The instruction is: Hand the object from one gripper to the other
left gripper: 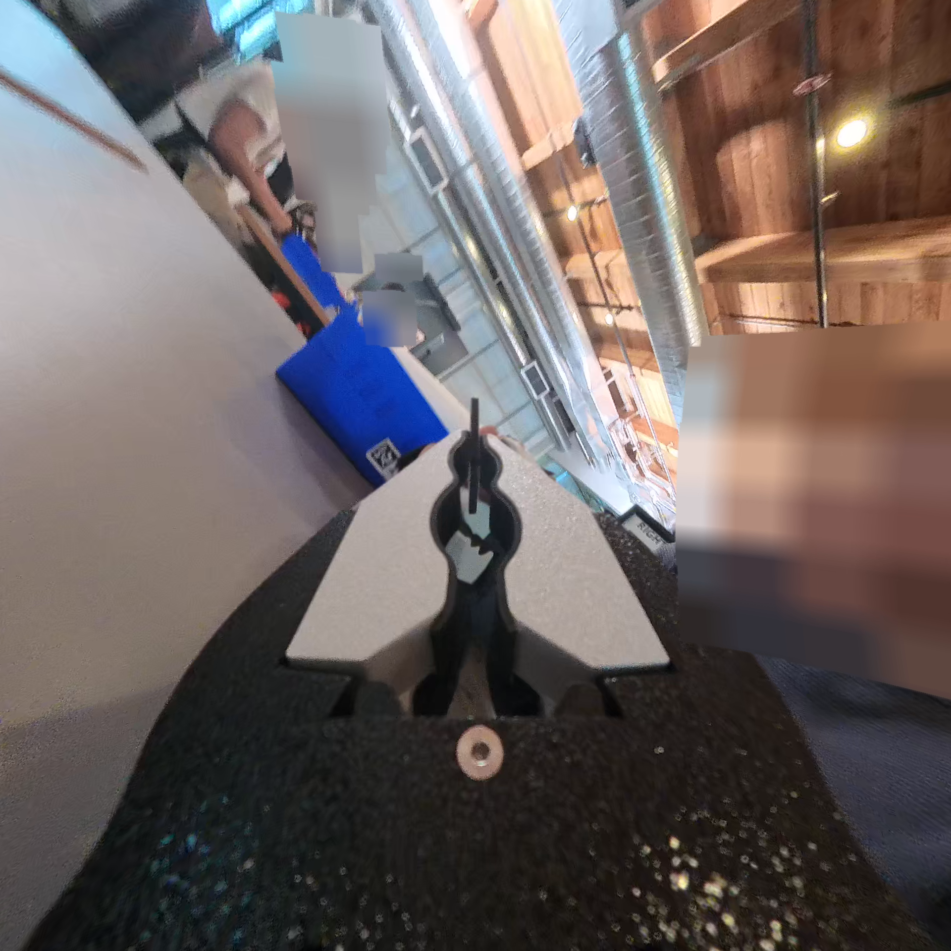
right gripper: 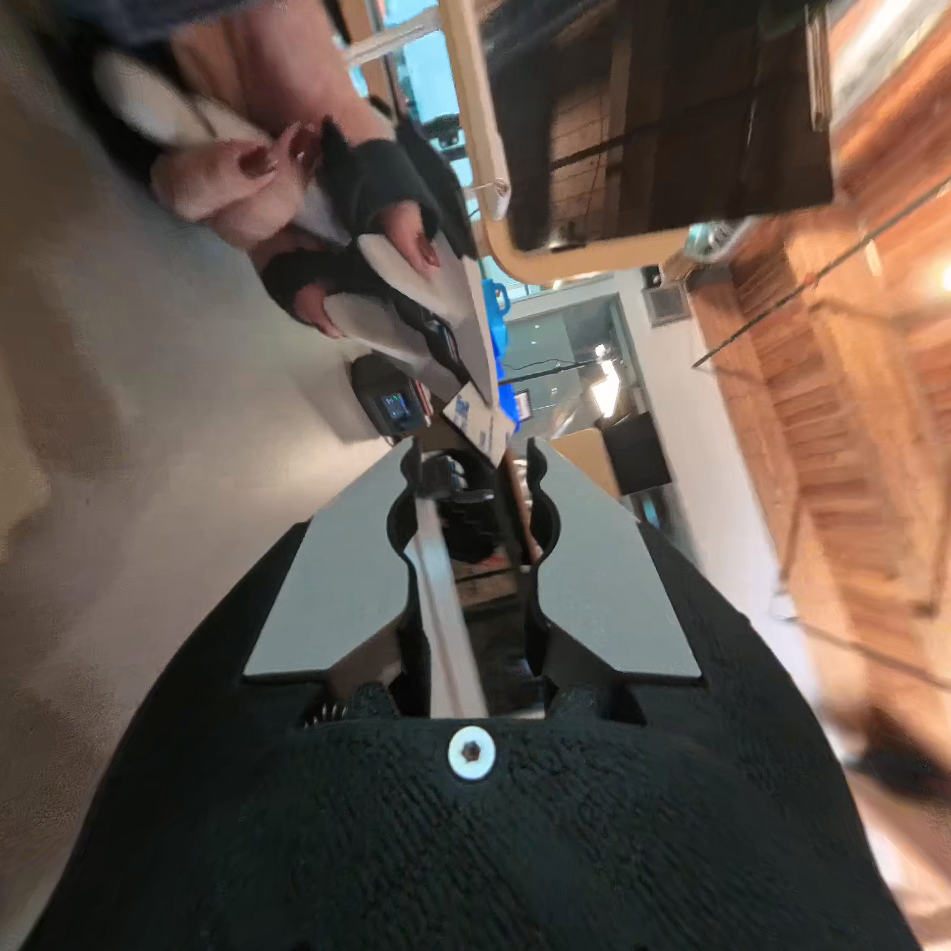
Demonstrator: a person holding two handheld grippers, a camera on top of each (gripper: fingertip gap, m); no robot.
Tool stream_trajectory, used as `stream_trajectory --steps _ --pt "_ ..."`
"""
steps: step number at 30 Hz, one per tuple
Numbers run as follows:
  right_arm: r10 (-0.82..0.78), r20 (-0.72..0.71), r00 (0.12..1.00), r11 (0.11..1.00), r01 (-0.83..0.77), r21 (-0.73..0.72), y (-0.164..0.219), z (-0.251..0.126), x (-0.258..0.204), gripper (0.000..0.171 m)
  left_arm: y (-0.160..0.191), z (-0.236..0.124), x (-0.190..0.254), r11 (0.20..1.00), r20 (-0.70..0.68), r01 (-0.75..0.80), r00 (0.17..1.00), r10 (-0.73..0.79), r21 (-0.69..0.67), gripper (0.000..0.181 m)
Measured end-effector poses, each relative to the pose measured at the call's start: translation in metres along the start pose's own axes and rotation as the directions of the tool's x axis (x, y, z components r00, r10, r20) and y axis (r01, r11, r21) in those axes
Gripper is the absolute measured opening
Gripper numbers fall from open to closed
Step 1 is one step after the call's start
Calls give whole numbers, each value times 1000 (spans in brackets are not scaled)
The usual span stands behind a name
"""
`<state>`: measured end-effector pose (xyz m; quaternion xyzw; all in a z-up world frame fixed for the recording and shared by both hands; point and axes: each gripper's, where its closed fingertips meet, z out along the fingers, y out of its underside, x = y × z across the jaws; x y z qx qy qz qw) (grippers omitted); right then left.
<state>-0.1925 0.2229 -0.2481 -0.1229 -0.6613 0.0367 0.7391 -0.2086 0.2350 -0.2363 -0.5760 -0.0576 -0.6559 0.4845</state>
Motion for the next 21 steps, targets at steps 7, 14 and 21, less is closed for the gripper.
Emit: stream_trajectory --steps 7,14,21 --pt "781 273 563 589 -808 -18 5 -2 5 40 -16 -5 44 816 14 -555 828 560 161 0" --pt "854 521 -18 7 -999 -45 -10 -12 27 40 7 0 73 491 -26 -845 497 867 213 0" --pt "773 629 -79 -76 -997 -31 -31 -21 37 25 28 12 64 435 -88 -891 427 900 129 0"
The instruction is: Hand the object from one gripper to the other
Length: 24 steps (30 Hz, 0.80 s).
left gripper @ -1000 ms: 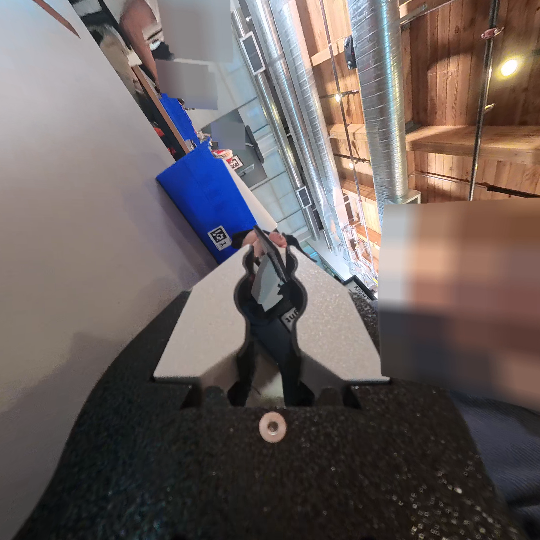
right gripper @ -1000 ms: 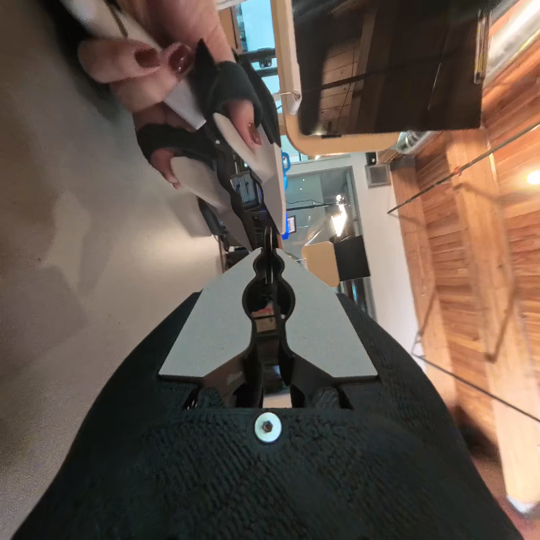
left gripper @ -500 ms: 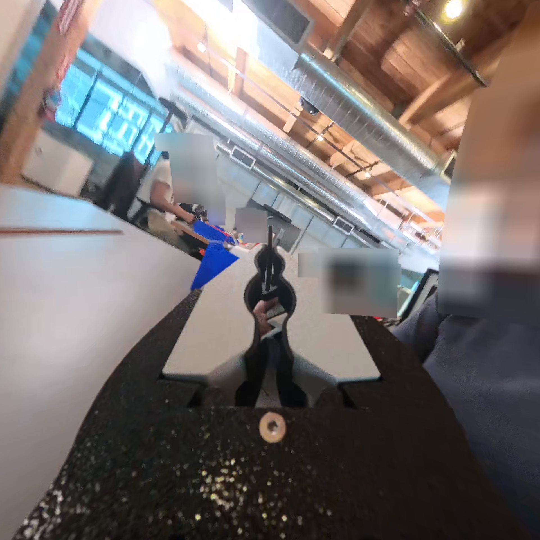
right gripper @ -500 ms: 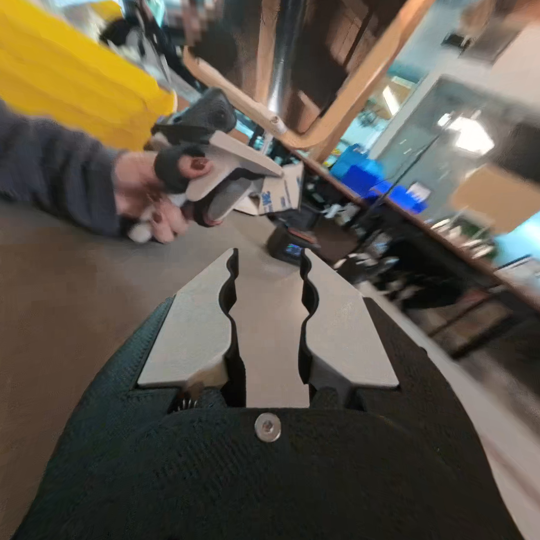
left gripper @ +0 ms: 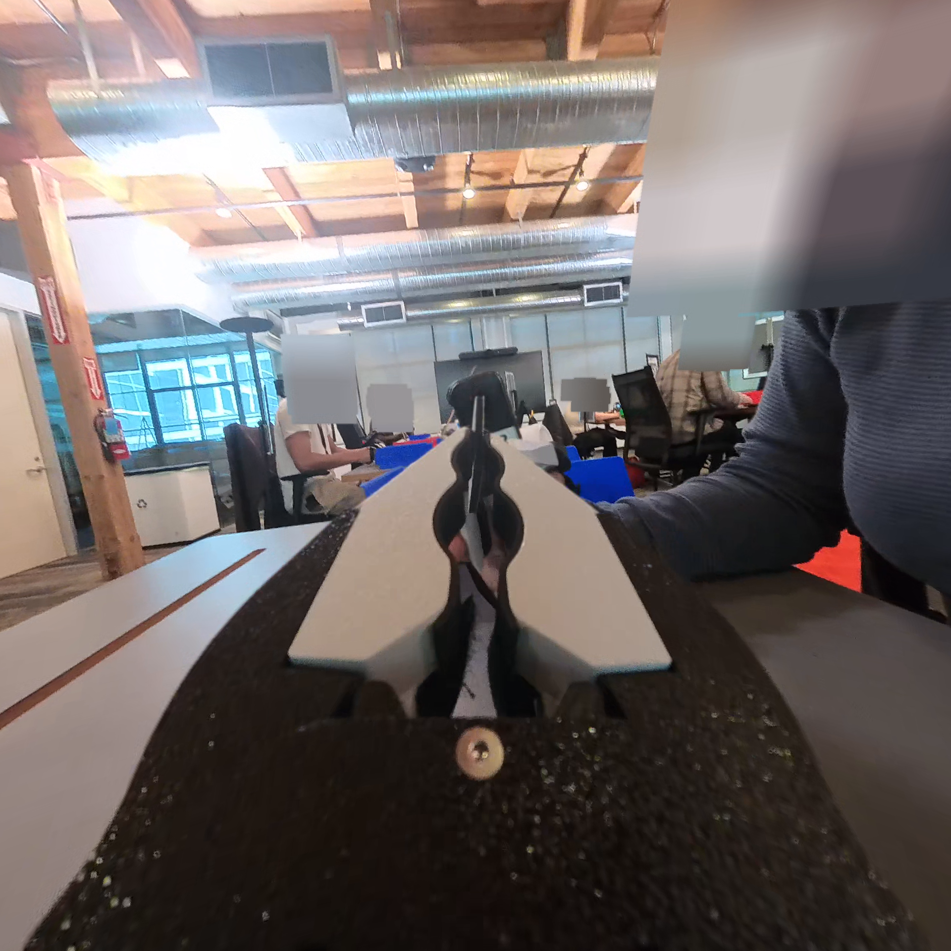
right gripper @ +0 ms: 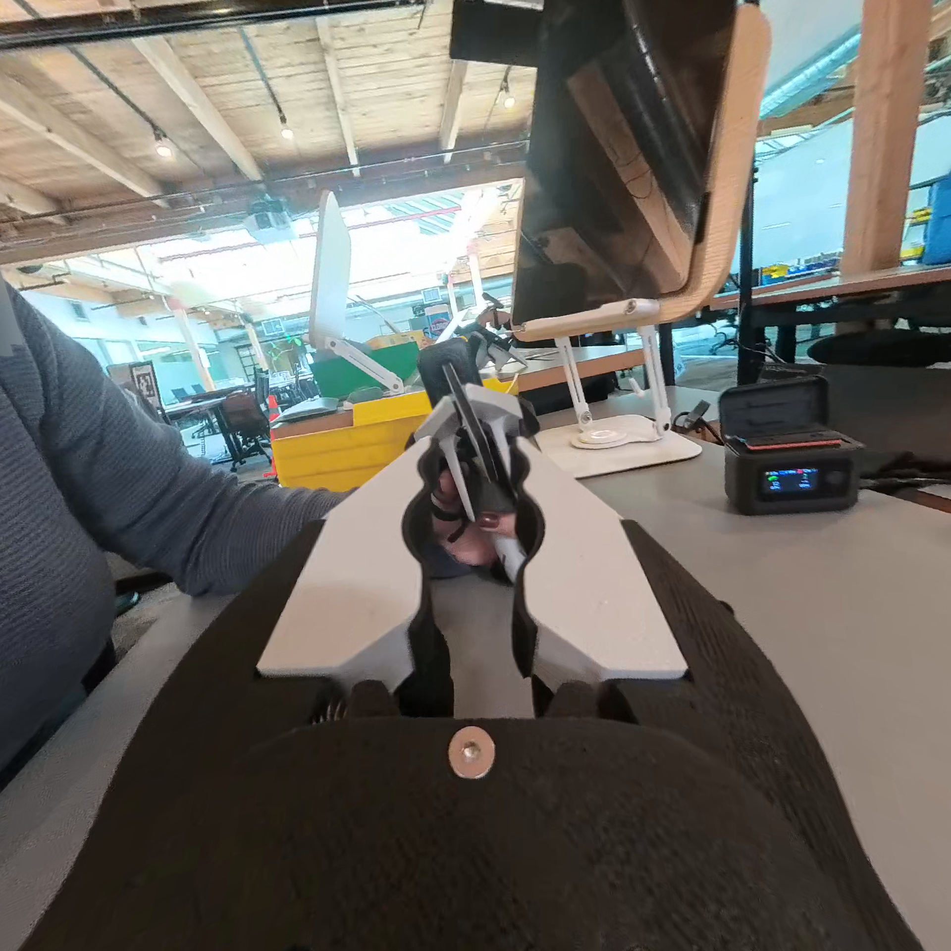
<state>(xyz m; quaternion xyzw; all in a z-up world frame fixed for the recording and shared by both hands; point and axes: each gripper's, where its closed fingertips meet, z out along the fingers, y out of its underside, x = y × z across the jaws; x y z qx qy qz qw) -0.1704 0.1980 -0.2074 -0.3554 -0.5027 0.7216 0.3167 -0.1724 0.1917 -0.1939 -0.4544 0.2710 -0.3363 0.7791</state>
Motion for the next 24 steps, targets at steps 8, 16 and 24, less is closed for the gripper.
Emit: stream_trajectory --steps 8,16,24 --pt "-210 -173 962 977 202 -61 0 -6 20 1 10 -4 -30 955 138 295 947 -289 -28 42" --pt "-924 -289 249 375 728 -574 5 -22 56 1 13 -14 -51 813 152 580 800 -580 49 38" --pt "-932 -80 -352 -173 631 -756 -17 -21 47 1 9 -27 -70 756 182 632 734 -654 170 36"
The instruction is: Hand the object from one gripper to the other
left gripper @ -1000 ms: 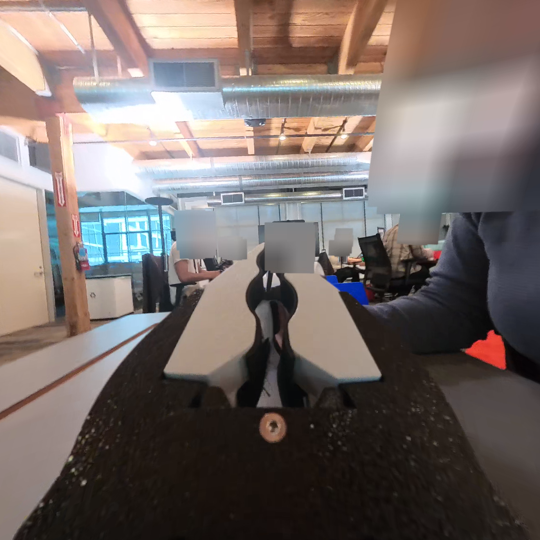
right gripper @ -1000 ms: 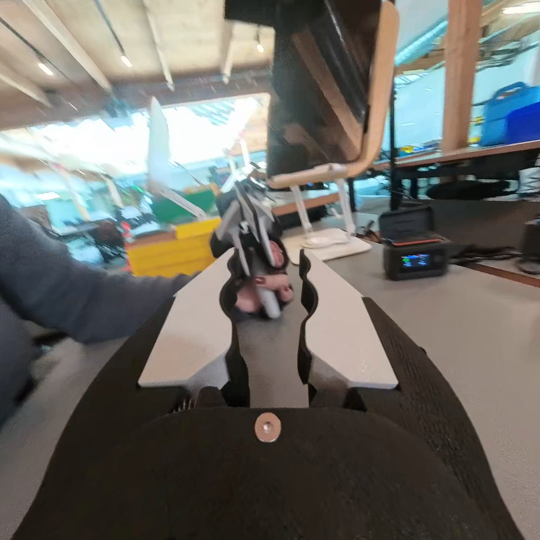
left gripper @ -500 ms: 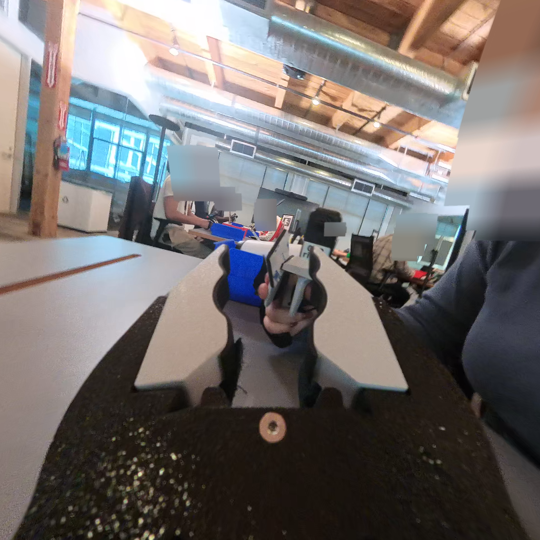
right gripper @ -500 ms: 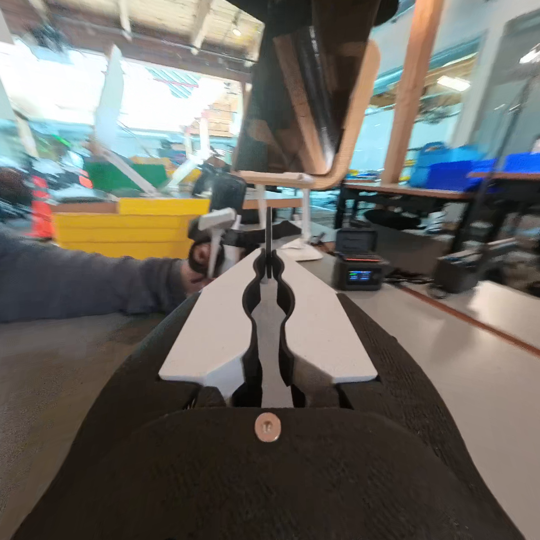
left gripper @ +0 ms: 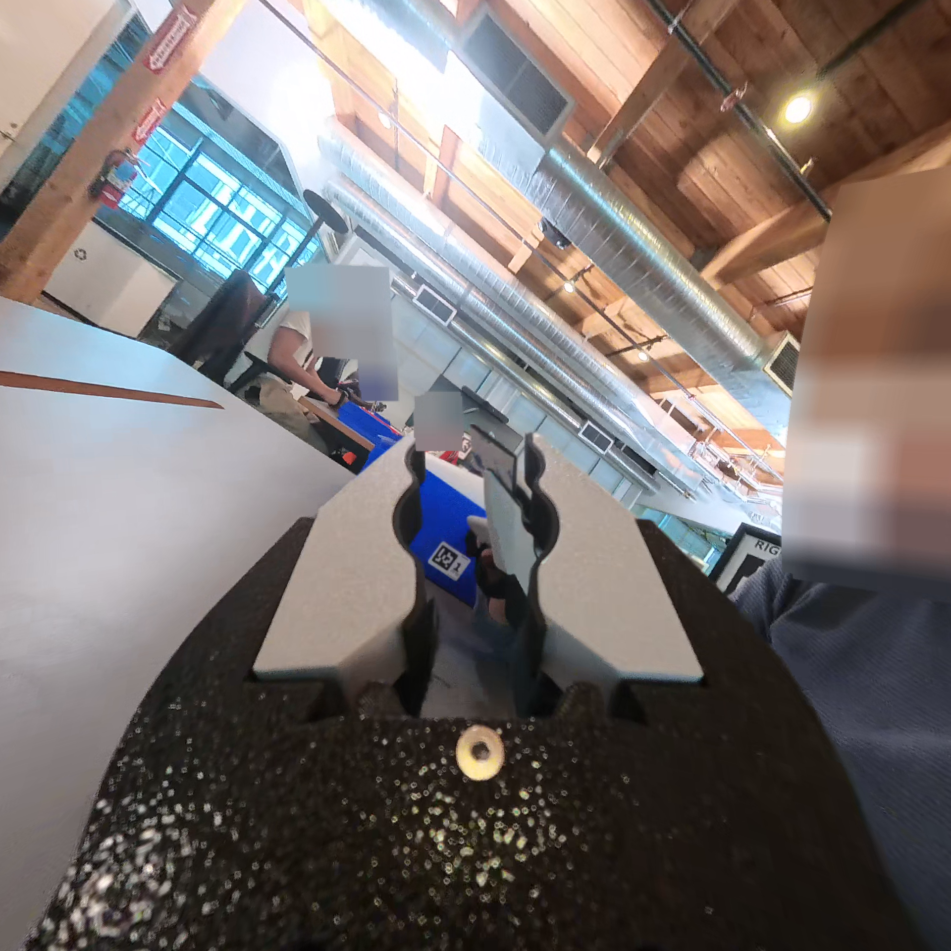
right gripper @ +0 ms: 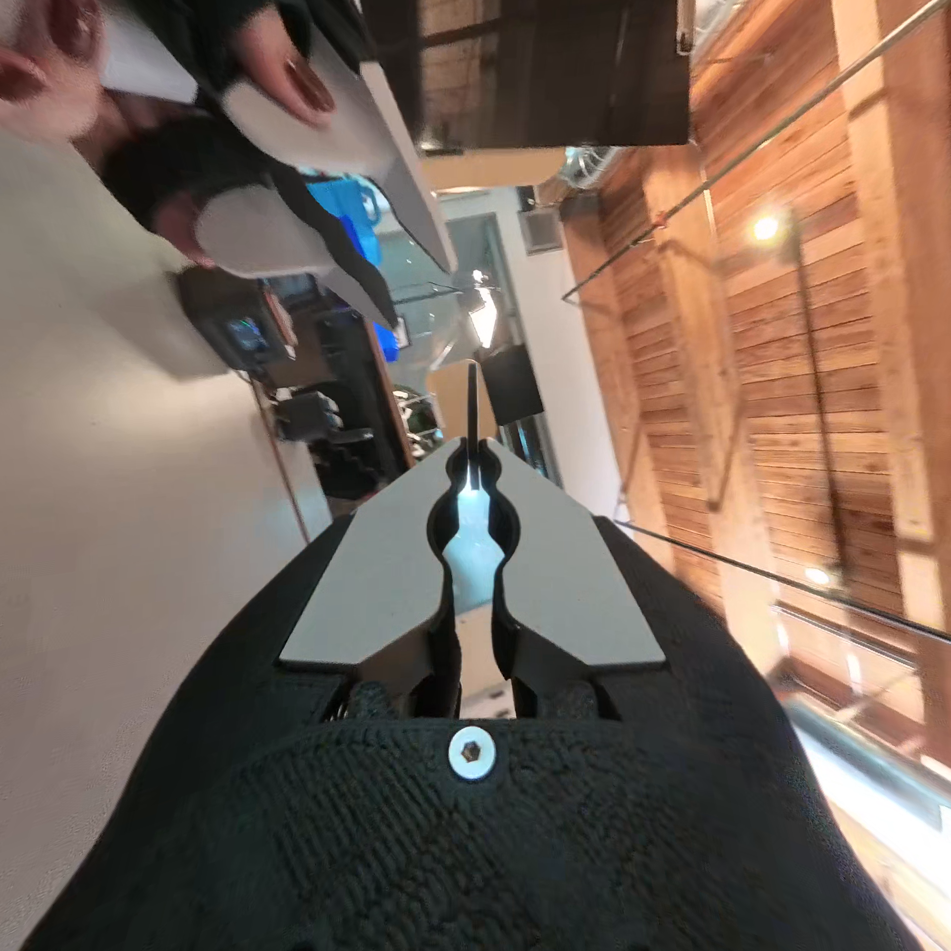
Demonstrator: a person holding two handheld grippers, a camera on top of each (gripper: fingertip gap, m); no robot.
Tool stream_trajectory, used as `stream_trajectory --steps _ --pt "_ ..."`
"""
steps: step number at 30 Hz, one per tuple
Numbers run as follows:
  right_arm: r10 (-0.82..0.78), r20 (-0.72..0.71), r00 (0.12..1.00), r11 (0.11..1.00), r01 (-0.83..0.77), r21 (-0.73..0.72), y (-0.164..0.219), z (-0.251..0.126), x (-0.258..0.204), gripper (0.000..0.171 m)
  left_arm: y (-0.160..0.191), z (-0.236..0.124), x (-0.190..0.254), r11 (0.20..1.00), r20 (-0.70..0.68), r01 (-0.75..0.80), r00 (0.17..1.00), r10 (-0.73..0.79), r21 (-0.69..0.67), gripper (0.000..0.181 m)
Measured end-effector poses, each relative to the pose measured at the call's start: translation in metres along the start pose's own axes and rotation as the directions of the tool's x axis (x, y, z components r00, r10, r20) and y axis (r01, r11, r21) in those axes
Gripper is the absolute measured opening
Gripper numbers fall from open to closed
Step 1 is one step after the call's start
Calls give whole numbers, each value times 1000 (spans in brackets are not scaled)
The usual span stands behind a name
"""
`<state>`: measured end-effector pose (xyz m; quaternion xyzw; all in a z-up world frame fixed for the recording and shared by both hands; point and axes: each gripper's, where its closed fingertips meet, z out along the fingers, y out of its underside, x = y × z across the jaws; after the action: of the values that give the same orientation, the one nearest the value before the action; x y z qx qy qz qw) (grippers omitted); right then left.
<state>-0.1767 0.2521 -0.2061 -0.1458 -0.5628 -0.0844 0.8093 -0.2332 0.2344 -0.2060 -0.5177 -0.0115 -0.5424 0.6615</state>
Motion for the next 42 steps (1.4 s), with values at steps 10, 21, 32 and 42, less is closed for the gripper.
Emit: stream_trajectory --steps 10,21,32,42 --pt "161 76 984 809 -88 -581 99 -64 96 1 5 2 2 999 -4 -39 999 39 -25 37" --pt "726 -224 650 19 -345 -938 188 -204 61 25 2 1 -4 1000 2 14 1000 -14 -11 36" --pt "825 -123 552 513 -821 -251 42 -29 76 21 6 4 -4 992 72 -124 990 125 -24 34" --pt "785 -25 619 608 -778 -159 15 21 -25 18 3 2 -13 934 229 -351 906 357 -69 33"
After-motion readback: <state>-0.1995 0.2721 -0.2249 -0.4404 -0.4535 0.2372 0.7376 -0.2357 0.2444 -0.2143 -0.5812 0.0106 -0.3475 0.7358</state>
